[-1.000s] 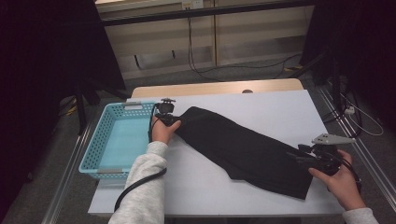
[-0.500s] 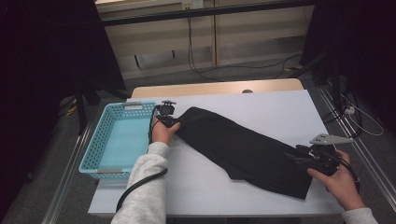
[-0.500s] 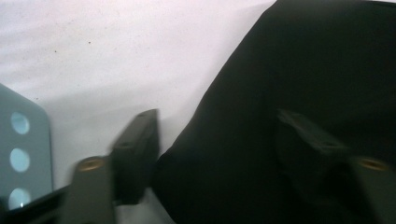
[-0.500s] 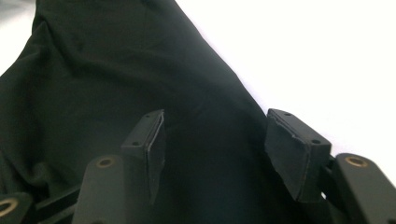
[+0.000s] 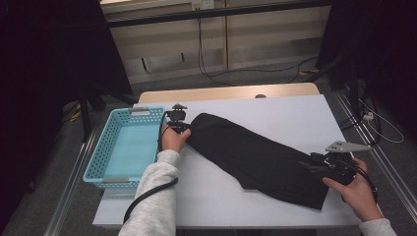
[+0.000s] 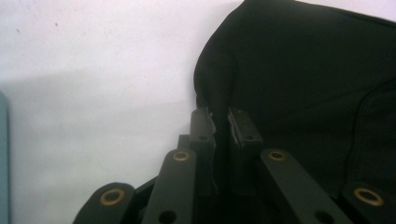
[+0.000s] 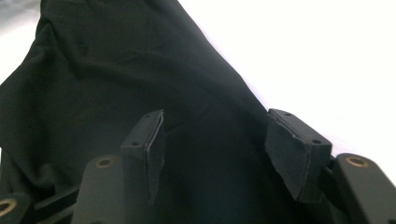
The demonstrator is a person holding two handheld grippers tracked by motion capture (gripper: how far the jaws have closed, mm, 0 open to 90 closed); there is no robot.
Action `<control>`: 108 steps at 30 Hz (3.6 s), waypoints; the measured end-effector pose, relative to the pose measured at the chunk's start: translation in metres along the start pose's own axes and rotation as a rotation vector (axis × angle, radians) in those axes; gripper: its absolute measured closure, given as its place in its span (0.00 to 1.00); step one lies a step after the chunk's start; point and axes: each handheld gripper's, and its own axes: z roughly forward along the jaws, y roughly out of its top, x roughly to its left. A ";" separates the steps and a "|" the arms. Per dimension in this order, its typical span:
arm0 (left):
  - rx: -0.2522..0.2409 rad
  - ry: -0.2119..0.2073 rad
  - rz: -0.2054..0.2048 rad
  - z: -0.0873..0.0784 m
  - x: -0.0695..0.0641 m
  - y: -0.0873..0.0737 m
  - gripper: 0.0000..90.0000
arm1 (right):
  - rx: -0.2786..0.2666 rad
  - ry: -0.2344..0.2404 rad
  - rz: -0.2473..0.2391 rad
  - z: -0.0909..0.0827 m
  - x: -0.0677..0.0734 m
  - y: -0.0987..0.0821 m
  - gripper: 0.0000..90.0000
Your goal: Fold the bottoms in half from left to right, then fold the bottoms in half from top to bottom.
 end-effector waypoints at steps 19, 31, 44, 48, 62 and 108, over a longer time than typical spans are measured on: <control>-0.070 0.017 -0.003 -0.034 -0.002 0.025 0.92 | -0.018 0.023 0.008 0.000 0.002 0.004 0.37; -0.088 -0.045 -0.007 -0.042 -0.009 0.026 0.92 | -0.019 0.039 0.006 0.004 0.003 0.005 0.32; -0.097 -0.161 0.029 -0.041 -0.030 0.018 0.92 | -0.011 0.049 -0.001 0.006 0.007 0.005 0.32; -0.108 -0.209 0.068 -0.040 -0.046 0.013 0.92 | -0.014 0.051 -0.005 0.006 0.007 0.006 0.32; -0.135 -0.377 0.207 -0.031 -0.104 -0.024 0.92 | -0.008 0.065 -0.017 0.007 0.011 0.006 0.32; -0.166 -0.218 0.302 -0.053 -0.067 -0.066 0.16 | 0.054 0.086 -0.081 0.094 0.047 0.064 0.42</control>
